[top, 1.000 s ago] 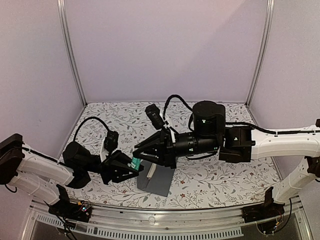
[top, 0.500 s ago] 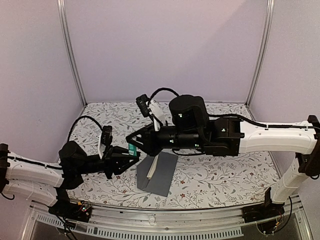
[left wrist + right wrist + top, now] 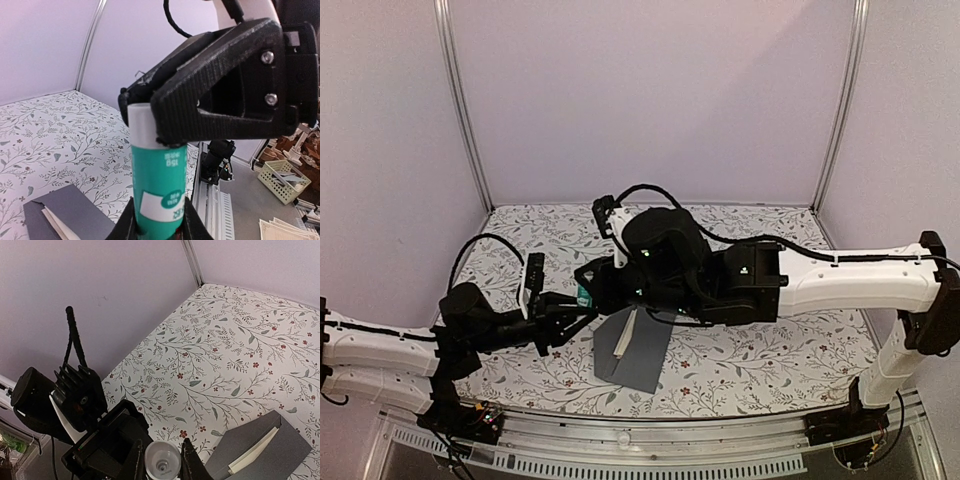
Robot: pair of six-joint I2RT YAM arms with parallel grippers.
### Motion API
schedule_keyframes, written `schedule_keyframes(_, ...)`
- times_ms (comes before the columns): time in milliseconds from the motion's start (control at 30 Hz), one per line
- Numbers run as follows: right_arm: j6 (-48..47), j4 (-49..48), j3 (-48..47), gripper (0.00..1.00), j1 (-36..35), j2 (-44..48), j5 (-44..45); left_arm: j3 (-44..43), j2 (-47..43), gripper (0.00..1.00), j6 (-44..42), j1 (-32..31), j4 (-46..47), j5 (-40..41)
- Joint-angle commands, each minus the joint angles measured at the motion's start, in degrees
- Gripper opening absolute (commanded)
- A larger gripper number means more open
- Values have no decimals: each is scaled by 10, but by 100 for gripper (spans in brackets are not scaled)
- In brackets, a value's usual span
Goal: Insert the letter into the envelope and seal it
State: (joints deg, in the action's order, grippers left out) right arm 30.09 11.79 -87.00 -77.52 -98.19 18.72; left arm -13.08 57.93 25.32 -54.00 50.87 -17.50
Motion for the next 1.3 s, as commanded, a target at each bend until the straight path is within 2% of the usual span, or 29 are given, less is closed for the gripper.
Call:
schedule_keyframes(0, 35, 63, -12, 0, -15, -19, 35, -10, -11, 0, -22, 1, -10, 65)
schedule_keyframes(300, 125, 163, -77, 0, -23, -59, 83, -12, -9, 0, -44, -4, -34, 116)
schedule_keyframes(567, 155, 189, -115, 0, -24, -87, 74, -19, 0, 0, -48, -6, -38, 109)
schedule_keyframes(733, 97, 155, -104, 32, -23, -72, 37, -31, 0, 0, -58, -7, -46, 19)
schedule_keyframes(767, 83, 143, -99, 41, -23, -61, 28, -30, -2, 0, -57, -7, -40, -2)
schedule_keyframes(900, 16, 111, -61, 67, -23, -15, -6, -30, -11, 0, -52, -7, -30, -69)
schedule_keyframes(1000, -13, 65, -1, 72, -23, 40, -44, -29, -20, 0, -46, -6, -24, -97)
schedule_keyframes(1133, -48, -7, 78, 73, -23, 121, -101, -24, -26, 0, -30, -4, 1, -157)
schedule_keyframes(1267, -65, -21, 112, 73, -23, 173, -135, -22, -27, 0, -6, -3, 40, -225)
